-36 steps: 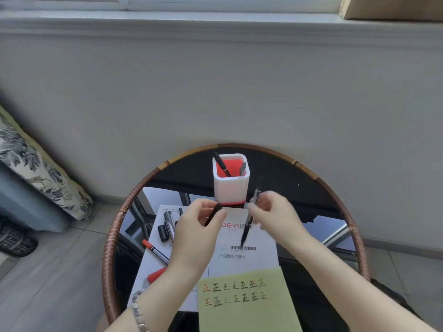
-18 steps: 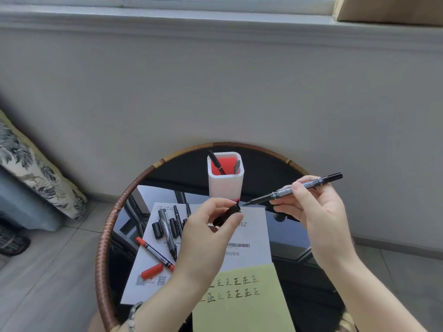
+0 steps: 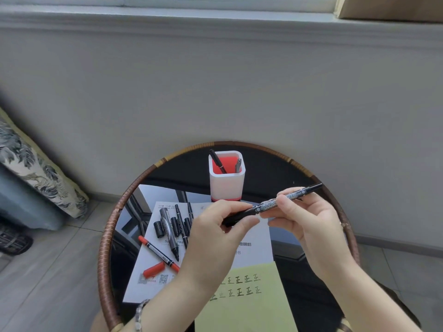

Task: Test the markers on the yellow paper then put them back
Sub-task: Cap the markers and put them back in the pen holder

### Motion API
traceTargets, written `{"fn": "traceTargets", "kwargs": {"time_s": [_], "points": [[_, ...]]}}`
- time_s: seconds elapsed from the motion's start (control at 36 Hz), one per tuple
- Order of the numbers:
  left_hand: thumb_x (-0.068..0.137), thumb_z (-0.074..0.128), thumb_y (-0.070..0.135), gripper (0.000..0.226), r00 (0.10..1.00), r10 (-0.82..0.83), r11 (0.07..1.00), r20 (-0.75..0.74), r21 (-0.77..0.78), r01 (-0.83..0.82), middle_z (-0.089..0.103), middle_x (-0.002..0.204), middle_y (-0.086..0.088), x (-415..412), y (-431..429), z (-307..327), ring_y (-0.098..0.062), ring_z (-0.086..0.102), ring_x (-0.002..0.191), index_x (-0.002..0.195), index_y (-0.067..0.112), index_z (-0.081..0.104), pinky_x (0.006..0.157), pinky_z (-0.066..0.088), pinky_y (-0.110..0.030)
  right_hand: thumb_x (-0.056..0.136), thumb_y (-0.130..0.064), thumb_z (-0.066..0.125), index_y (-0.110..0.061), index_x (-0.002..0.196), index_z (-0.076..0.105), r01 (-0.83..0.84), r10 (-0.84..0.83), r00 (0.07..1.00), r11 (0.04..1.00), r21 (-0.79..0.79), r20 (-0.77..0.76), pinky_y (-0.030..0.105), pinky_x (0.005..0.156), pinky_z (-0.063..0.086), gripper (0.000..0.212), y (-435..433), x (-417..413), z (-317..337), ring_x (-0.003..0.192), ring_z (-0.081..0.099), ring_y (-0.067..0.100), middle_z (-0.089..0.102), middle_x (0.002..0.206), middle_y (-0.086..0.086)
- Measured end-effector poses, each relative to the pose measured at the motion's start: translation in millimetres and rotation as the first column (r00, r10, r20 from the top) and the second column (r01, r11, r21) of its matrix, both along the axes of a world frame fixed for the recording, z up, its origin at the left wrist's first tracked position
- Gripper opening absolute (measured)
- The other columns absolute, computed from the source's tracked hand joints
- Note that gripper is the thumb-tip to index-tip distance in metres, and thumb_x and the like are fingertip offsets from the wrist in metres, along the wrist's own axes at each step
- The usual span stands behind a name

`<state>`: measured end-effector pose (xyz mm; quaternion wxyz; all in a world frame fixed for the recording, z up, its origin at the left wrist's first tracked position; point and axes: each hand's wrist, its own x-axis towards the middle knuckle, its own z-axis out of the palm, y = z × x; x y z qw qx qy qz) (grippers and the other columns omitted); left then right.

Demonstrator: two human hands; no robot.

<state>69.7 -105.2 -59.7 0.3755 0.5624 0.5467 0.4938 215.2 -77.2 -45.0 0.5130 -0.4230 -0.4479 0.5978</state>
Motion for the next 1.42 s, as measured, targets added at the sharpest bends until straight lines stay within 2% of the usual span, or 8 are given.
{"fn": "traceTargets", "kwargs": {"time_s": [0.44, 0.56, 0.67, 0.78, 0.86, 0.97, 1.19, 1.42], "points": [[0.075, 0.074, 0.012, 0.016, 0.998, -0.068, 0.997, 0.012, 0.024, 0.067, 0.068, 0.071, 0.007, 1.4, 0.3, -7.0, -0.005, 0.06, 0.06, 0.073, 0.027, 0.07, 0.053, 0.049, -0.018, 0.043, -0.032, 0.086, -0.011, 0.063, 0.071, -0.126, 0.13, 0.991, 0.988, -0.087, 0.041, 0.017, 0.047, 0.043, 0.033, -3.6, 10.1, -18.0, 0.048, 0.05, 0.01, 0.058, 0.052, 0.002], [0.076, 0.072, 0.021, 0.009, 0.997, -0.067, 0.996, -0.034, 0.049, 0.069, 0.067, 0.072, 0.004, -0.6, 2.0, -11.9, -0.007, 0.06, 0.059, 0.074, 0.029, 0.068, 0.051, 0.05, -0.02, 0.061, -0.016, 0.069, -0.011, 0.063, 0.07, -0.124, 0.128, 0.991, 0.986, -0.115, 0.031, 0.018, 0.048, 0.044, 0.005, -3.4, 7.8, -18.5, 0.049, 0.051, 0.011, 0.059, 0.054, 0.004], [0.082, 0.065, 0.034, 0.012, 0.985, -0.048, 0.997, -0.166, 0.051, 0.057, 0.065, 0.072, 0.003, -2.8, 10.3, -17.6, -0.01, 0.06, 0.066, 0.081, 0.023, 0.066, 0.06, 0.053, -0.03, 0.078, -0.014, 0.063, -0.005, 0.073, 0.061, -0.144, 0.143, 0.99, 0.978, -0.15, -0.02, 0.02, 0.048, 0.044, 0.011, 1.5, -0.8, -17.5, 0.052, 0.051, 0.012, 0.06, 0.057, 0.005], [0.089, 0.057, 0.029, 0.007, 0.966, -0.004, 1.0, -0.258, 0.001, 0.005, 0.058, 0.088, 0.007, -12.6, 24.7, -18.9, -0.001, 0.053, 0.078, 0.093, 0.023, 0.057, 0.066, 0.043, -0.012, 0.094, -0.016, 0.044, -0.007, 0.08, 0.063, 0.045, -0.044, 0.999, 0.996, -0.076, 0.011, 0.019, 0.05, 0.046, 0.026, 22.1, -14.9, -10.0, 0.052, 0.054, 0.009, 0.062, 0.058, 0.001], [0.093, 0.052, 0.026, 0.026, 0.936, 0.068, 0.992, -0.346, -0.072, -0.099, 0.048, 0.11, 0.01, -30.6, 31.5, -23.1, -0.004, 0.05, 0.099, 0.118, 0.027, 0.046, 0.083, 0.042, -0.019, 0.094, -0.017, 0.046, -0.019, 0.078, 0.063, 0.253, -0.308, 0.93, 0.933, 0.255, 0.203, 0.014, 0.056, 0.047, 0.023, 45.6, -24.0, 6.0, 0.057, 0.053, 0.002, 0.058, 0.065, -0.004], [0.094, 0.048, 0.022, 0.024, 0.86, 0.139, 0.956, -0.49, -0.161, -0.246, 0.049, 0.109, 0.01, -58.2, 29.3, -30.0, -0.004, 0.049, 0.092, 0.118, 0.021, 0.051, 0.073, 0.039, -0.017, 0.093, -0.019, 0.049, -0.021, 0.081, 0.06, 0.165, -0.412, 0.821, 0.834, 0.526, 0.396, 0.01, 0.063, 0.046, 0.017, 83.8, -41.3, 15.7, 0.064, 0.055, 0.005, 0.06, 0.074, -0.002], [0.092, 0.05, 0.022, 0.018, 0.769, 0.136, 0.895, -0.625, -0.256, -0.366, 0.057, 0.104, 0.004, -79.7, 19.0, -56.1, -0.011, 0.052, 0.087, 0.107, 0.016, 0.057, 0.064, 0.039, -0.022, 0.087, -0.015, 0.057, -0.009, 0.104, 0.06, -0.182, -0.338, 0.448, 0.872, 0.454, 0.828, 0.034, 0.076, 0.051, 0.019, 116.6, -62.5, -31.8, 0.091, 0.058, 0.022, 0.063, 0.099, 0.007], [0.089, 0.053, 0.019, 0.017, 0.65, 0.016, 0.889, -0.76, -0.287, -0.358, 0.057, 0.109, -0.001, -75.4, 38.8, -73.8, -0.02, 0.053, 0.099, 0.105, 0.014, 0.058, 0.071, 0.048, -0.029, 0.085, -0.014, 0.061, -0.009, 0.11, 0.061, -0.165, -0.461, 0.476, 0.79, 0.591, 0.749, 0.008, 0.06, 0.03, 0.026, 82.6, -35.2, -27.8, 0.08, 0.043, 0.007, 0.058, 0.1, 0.001]]}}
